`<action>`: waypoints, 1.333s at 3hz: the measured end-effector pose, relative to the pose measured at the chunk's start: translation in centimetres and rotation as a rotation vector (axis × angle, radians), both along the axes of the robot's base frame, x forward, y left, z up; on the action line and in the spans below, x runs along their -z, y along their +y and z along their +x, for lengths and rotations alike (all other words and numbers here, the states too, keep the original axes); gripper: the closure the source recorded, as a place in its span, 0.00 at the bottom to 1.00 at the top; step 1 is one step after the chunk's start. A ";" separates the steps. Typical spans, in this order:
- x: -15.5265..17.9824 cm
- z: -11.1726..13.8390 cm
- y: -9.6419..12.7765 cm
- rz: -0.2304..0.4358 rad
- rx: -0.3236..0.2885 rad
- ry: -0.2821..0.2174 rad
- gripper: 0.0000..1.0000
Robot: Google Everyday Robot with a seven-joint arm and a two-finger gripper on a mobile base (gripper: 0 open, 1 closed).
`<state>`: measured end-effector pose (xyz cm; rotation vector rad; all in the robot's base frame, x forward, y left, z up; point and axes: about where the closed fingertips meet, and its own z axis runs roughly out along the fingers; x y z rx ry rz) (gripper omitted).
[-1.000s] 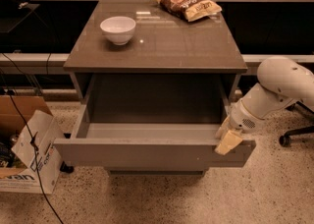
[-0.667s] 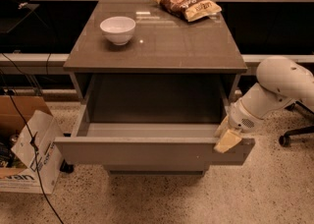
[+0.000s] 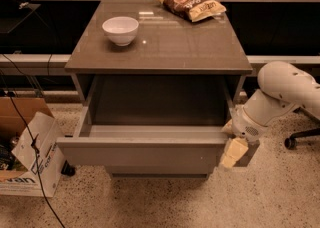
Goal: Open top drawer
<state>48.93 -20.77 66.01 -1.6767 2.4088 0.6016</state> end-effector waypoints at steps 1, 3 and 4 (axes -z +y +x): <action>0.4 -2.7 -0.3 0.003 0.011 0.055 0.00; -0.6 -7.2 -1.1 -0.004 0.056 0.119 0.17; -0.6 -7.2 -1.1 -0.004 0.056 0.119 0.40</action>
Offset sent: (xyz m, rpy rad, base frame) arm -0.0859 -0.0121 0.0081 -0.0034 0.1418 -0.0578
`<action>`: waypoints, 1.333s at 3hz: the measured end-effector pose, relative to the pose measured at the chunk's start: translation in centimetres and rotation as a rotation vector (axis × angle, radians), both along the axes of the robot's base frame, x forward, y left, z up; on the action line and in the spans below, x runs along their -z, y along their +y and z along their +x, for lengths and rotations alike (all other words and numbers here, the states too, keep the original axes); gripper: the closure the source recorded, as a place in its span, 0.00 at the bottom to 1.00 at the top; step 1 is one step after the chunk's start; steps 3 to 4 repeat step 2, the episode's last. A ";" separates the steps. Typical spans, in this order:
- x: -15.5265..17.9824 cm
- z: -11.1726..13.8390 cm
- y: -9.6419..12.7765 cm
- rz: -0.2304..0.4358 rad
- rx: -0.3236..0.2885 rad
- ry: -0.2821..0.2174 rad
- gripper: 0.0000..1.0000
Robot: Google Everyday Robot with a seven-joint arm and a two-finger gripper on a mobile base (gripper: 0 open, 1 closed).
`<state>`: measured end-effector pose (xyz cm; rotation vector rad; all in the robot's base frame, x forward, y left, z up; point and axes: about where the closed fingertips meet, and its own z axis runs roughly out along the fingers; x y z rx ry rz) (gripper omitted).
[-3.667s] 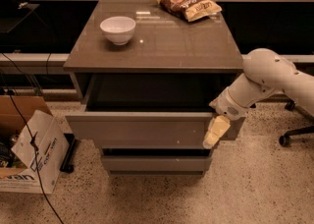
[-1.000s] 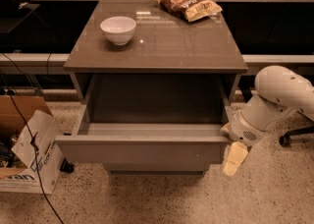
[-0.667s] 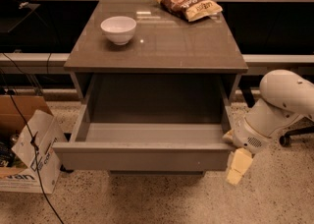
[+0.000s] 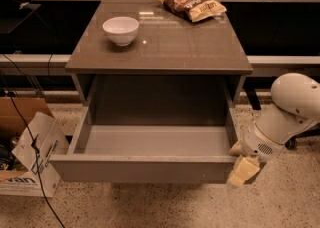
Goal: Open top drawer
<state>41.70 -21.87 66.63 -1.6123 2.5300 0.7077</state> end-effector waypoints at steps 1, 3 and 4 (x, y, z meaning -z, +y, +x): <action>0.1 -0.1 0.1 0.000 -0.002 0.002 0.29; 0.1 -0.1 0.1 0.000 -0.002 0.002 0.06; 0.1 -0.1 0.1 0.000 -0.002 0.002 0.06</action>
Offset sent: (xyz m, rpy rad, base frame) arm -0.0005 0.0005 -0.0008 0.0002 0.0017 0.0012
